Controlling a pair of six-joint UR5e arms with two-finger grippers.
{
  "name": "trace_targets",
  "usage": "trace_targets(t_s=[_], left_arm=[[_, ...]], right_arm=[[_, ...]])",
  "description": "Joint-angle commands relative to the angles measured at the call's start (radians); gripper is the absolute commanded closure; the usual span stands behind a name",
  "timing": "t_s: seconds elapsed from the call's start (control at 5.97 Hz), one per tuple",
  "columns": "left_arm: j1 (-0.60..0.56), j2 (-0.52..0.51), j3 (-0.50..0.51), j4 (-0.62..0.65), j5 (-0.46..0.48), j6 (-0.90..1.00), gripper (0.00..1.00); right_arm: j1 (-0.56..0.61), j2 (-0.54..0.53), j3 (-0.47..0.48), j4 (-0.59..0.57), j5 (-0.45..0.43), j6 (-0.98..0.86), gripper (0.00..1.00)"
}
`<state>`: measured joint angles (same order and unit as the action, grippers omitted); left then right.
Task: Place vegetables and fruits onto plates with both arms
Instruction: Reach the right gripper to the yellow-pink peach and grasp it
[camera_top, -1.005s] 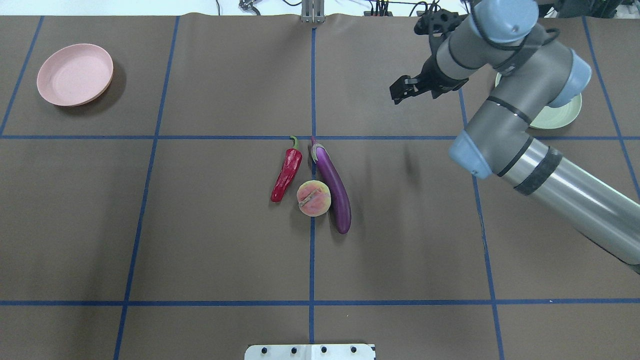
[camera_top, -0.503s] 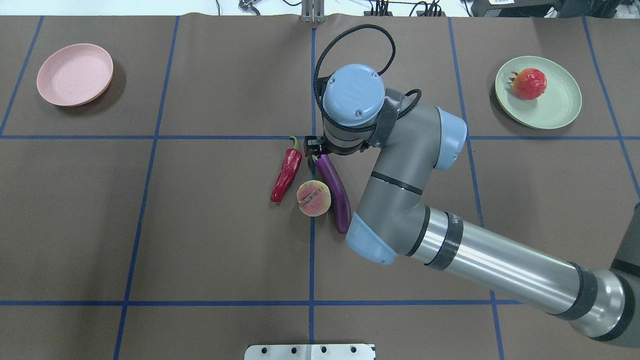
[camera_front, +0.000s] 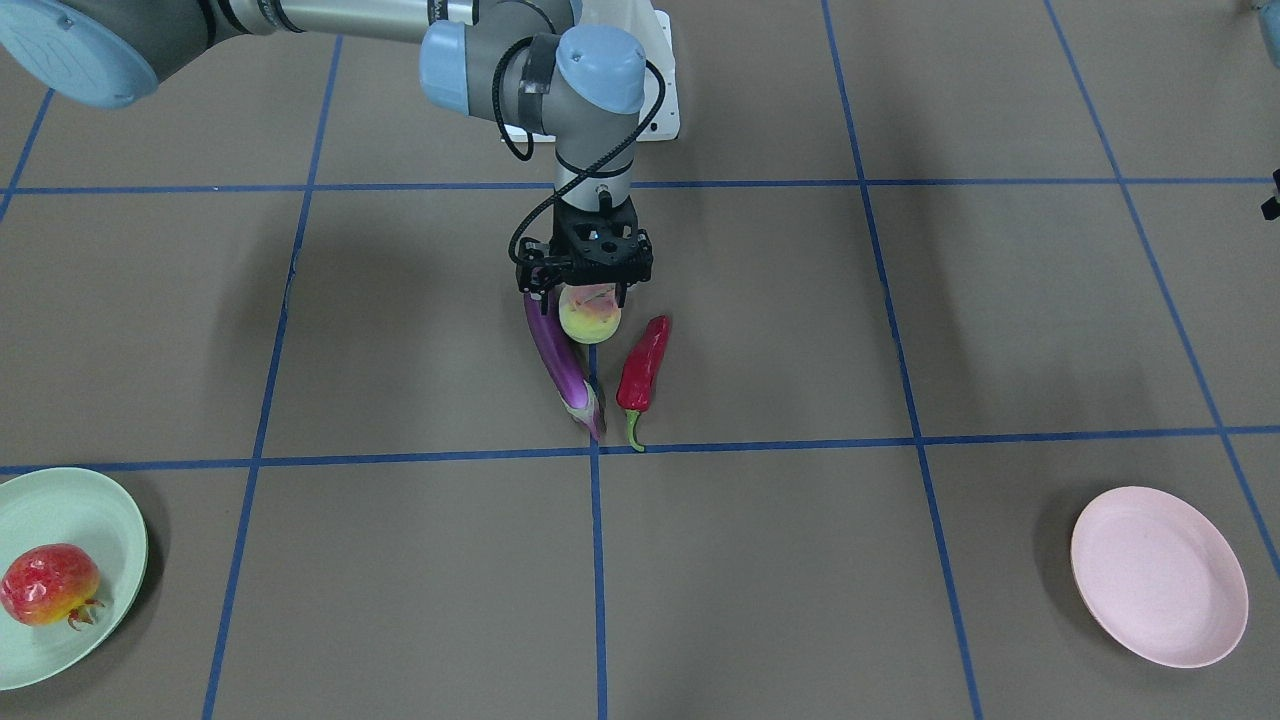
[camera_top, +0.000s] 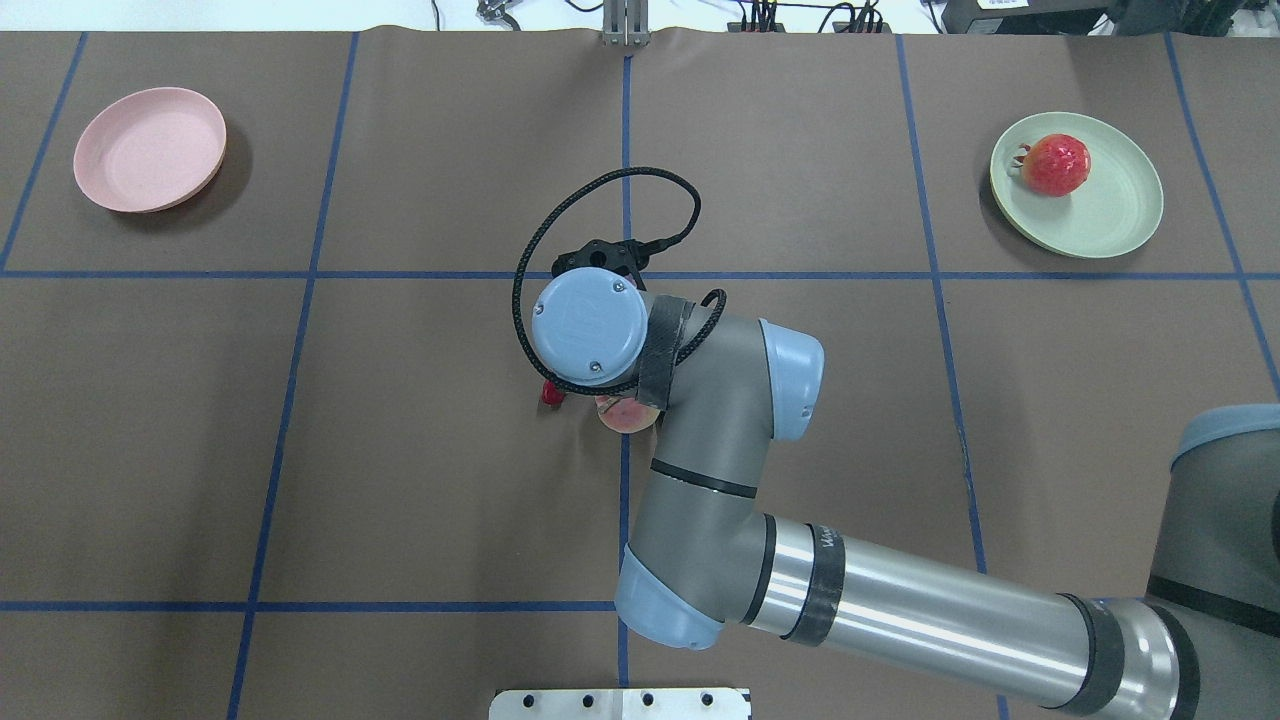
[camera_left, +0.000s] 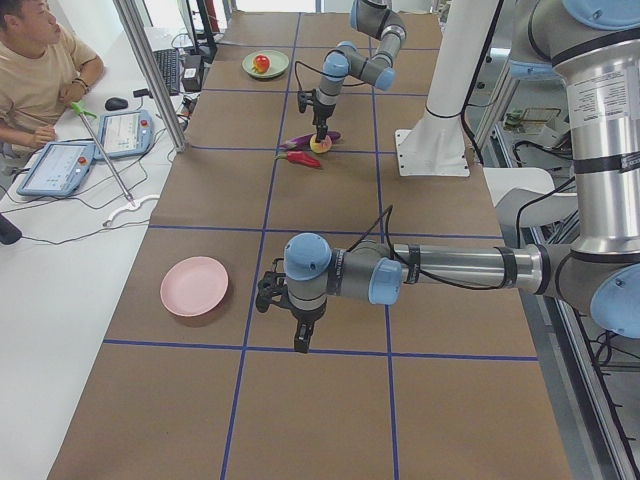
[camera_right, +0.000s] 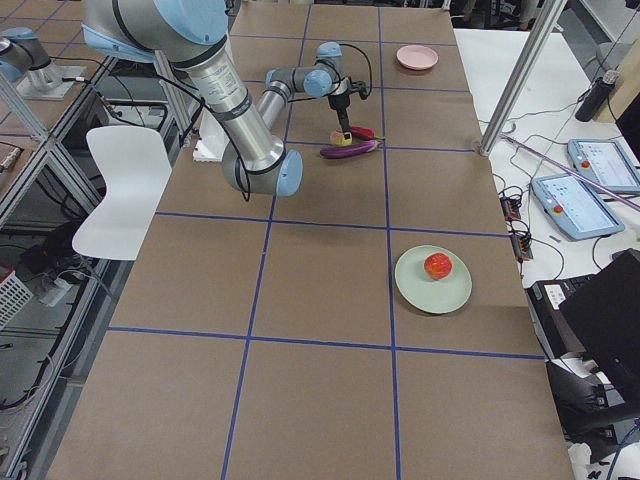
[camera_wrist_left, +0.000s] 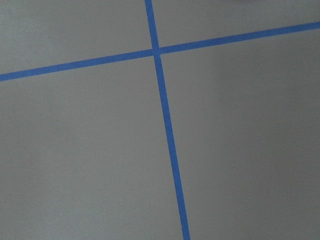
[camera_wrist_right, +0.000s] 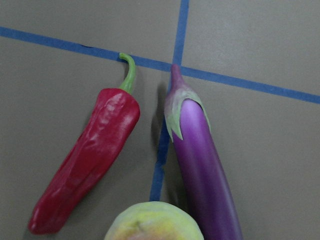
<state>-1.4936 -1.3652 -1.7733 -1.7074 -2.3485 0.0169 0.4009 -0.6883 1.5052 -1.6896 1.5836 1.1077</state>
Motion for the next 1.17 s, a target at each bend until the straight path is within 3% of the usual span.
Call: trace_targets(t_s=[0.0, 0.5, 0.67, 0.84, 1.01], left_arm=[[0.001, 0.0, 0.0, 0.0, 0.0, 0.0, 0.0], [0.001, 0.0, 0.0, -0.001, 0.0, 0.0, 0.0], [0.001, 0.0, 0.0, 0.0, 0.0, 0.0, 0.0], [0.001, 0.0, 0.0, -0.001, 0.0, 0.0, 0.0], [0.001, 0.0, 0.0, -0.001, 0.0, 0.0, 0.0]], right_arm=[[-0.01, 0.026, -0.045, 0.001, -0.01, 0.009, 0.01], [-0.023, 0.007, -0.046, -0.001, -0.03, -0.025, 0.01], [-0.03, 0.007, -0.058, -0.001, -0.036, -0.026, 0.06], [-0.031, 0.007, -0.065, -0.001, -0.034, -0.031, 0.36], [-0.027, 0.013, -0.054, 0.001, -0.028, -0.064, 0.99]])
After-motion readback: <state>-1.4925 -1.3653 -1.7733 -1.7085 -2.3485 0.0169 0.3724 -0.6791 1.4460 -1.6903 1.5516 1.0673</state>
